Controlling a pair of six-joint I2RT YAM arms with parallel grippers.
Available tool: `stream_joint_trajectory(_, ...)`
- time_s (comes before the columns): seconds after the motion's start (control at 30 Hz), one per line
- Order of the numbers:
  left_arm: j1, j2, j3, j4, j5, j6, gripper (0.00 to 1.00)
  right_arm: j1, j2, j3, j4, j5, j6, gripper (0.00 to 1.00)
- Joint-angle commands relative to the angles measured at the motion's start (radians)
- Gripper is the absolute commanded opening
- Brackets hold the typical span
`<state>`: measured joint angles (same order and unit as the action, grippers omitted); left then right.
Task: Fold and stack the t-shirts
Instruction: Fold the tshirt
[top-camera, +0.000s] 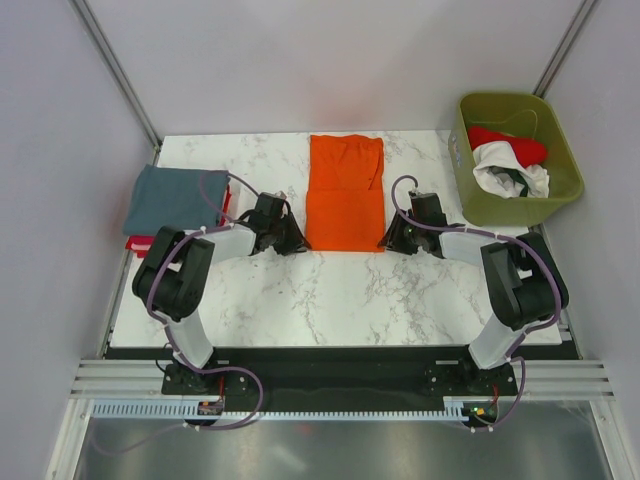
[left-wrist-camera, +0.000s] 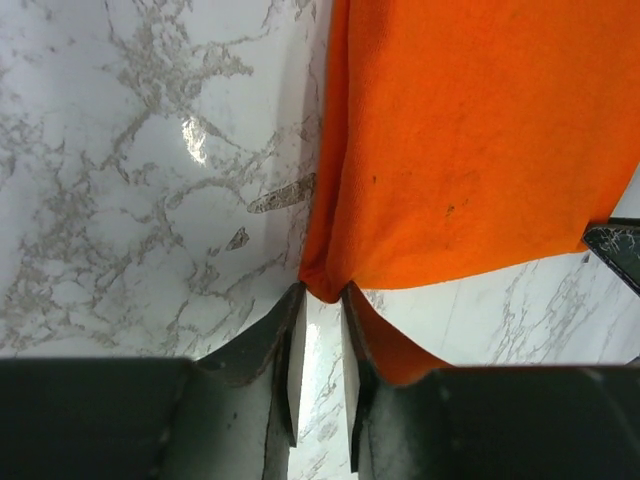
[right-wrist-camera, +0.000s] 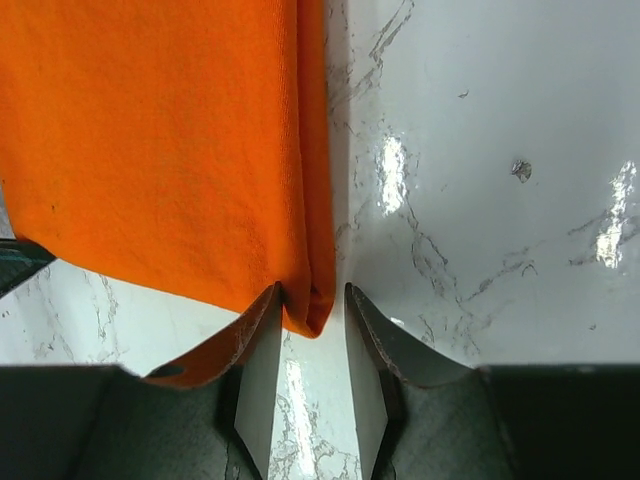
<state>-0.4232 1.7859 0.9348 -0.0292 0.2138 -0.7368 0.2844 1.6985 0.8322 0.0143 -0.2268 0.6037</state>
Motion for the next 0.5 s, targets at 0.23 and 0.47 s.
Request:
stream_joint_trajectory(0.23, -0.015, 0.023, 0.002, 0.023, -0.050, -0.016, 0.02, 0.024, 0.026, -0.007, -0.022, -0.006, -0.009, 0.04)
stream_joint_trajectory(0.47, -0.035, -0.117, -0.053, 0.000, -0.060, 0.017, 0.02, 0.022, -0.086, -0.053, -0.042, -0.088, -0.002, 0.00)
